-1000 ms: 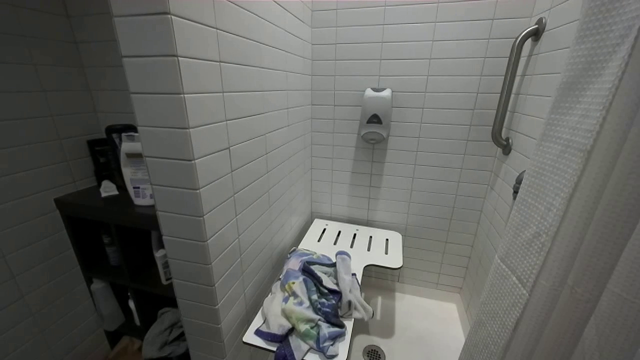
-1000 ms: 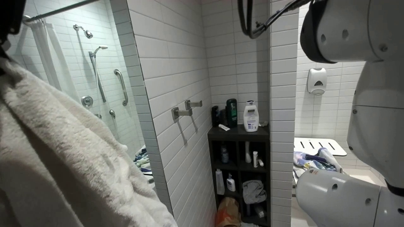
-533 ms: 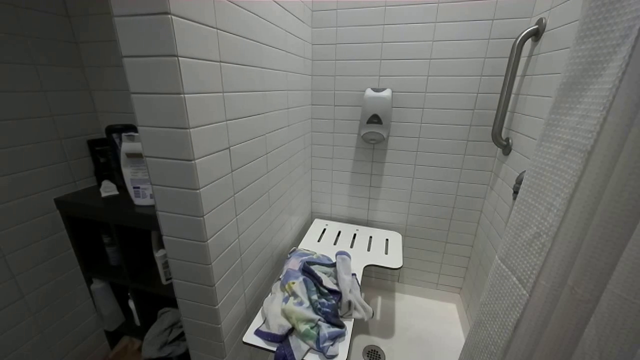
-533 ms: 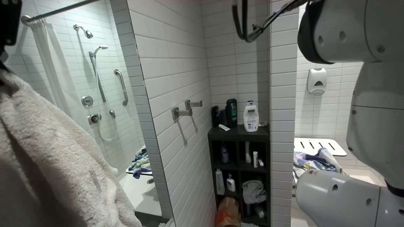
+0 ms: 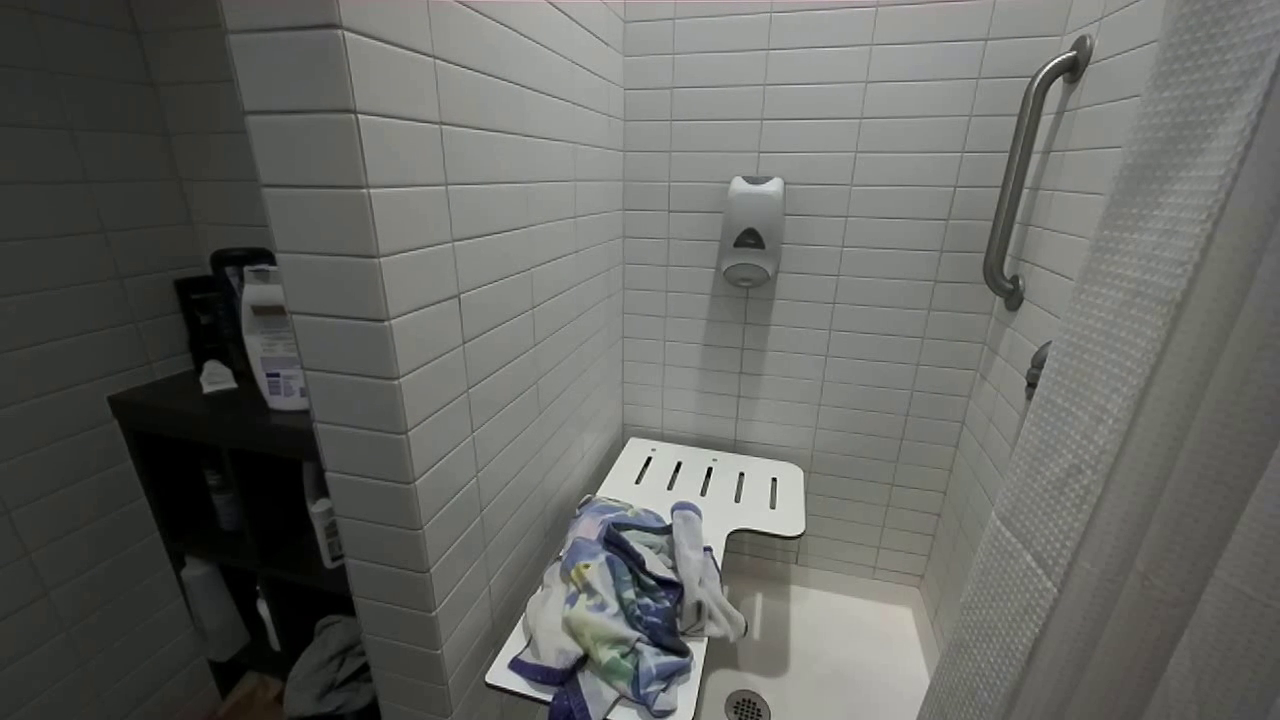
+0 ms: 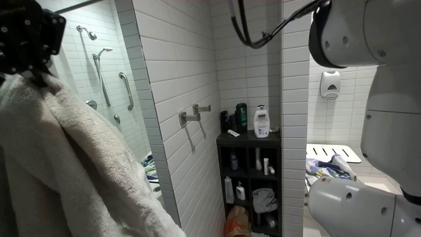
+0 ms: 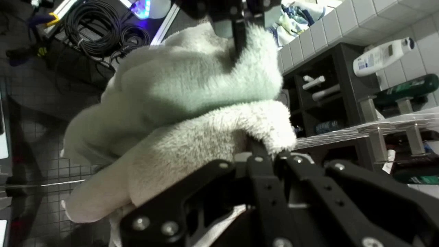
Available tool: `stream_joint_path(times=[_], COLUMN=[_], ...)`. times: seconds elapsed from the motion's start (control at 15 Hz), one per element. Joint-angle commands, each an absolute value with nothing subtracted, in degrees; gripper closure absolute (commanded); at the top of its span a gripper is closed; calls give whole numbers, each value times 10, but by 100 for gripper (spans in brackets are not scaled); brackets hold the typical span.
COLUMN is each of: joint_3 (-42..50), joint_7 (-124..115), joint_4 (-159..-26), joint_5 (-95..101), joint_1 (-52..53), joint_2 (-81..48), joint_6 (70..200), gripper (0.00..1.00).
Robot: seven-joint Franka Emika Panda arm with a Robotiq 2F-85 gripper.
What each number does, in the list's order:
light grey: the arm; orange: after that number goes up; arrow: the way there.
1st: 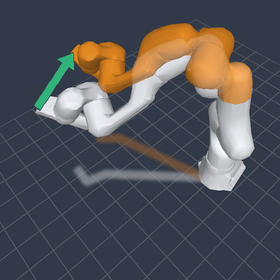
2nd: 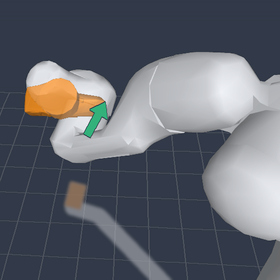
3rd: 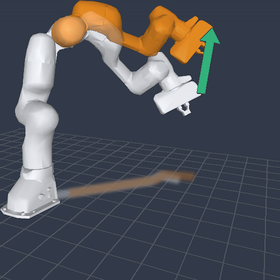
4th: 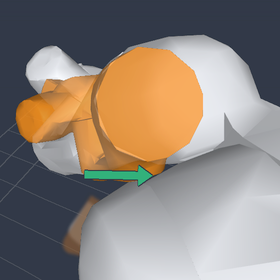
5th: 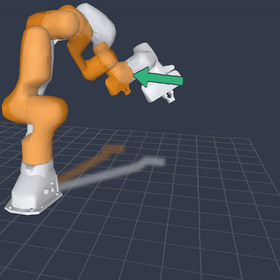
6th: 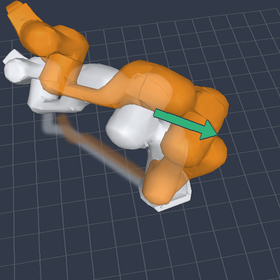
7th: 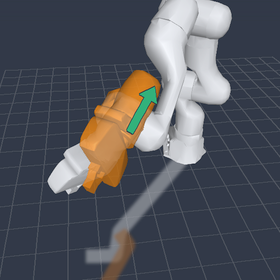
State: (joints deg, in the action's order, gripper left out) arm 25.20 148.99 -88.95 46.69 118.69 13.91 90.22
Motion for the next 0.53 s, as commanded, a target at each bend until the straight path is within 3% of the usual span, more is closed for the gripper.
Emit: stream_joint_path(times=[0.0, 0.47], joint_3=[289, 324], joint_7=[1490, 1490], joint_4=[-868, -845], joint_5=[448, 442], joint_1=[1202, 1222], joint_2=[128, 127], joint_6=[924, 925], gripper=[98, 98])
